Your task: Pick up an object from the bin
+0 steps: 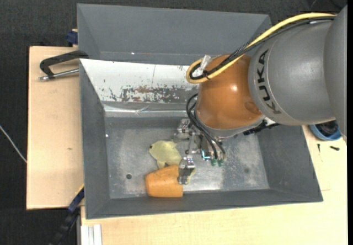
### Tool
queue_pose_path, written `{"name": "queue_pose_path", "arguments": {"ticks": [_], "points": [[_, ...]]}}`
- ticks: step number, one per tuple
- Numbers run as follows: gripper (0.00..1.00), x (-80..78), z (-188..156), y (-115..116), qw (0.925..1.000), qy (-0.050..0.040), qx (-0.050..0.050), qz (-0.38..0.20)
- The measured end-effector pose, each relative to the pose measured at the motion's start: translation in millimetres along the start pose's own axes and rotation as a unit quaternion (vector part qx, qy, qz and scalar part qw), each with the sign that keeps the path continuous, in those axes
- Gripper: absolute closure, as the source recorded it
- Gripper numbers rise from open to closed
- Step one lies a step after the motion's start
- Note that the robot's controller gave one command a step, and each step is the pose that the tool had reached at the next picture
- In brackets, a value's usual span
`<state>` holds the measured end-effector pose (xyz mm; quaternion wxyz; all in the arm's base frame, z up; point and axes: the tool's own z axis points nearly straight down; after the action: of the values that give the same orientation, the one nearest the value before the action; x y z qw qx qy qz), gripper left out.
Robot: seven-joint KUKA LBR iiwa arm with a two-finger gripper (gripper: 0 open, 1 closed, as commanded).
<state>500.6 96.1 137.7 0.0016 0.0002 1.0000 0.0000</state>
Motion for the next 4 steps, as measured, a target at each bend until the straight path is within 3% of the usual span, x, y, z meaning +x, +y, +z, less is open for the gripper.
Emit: {"name": "queue_pose_path", "arguments": {"ticks": [1,4], "points": [[0.00,-15.5,11.8,14.6,0.9995,-0.0143,-0.004,0.027],[0.00,-24.2,18.0,15.2,0.9991,-0.0175,-0.006,0.038]]}}
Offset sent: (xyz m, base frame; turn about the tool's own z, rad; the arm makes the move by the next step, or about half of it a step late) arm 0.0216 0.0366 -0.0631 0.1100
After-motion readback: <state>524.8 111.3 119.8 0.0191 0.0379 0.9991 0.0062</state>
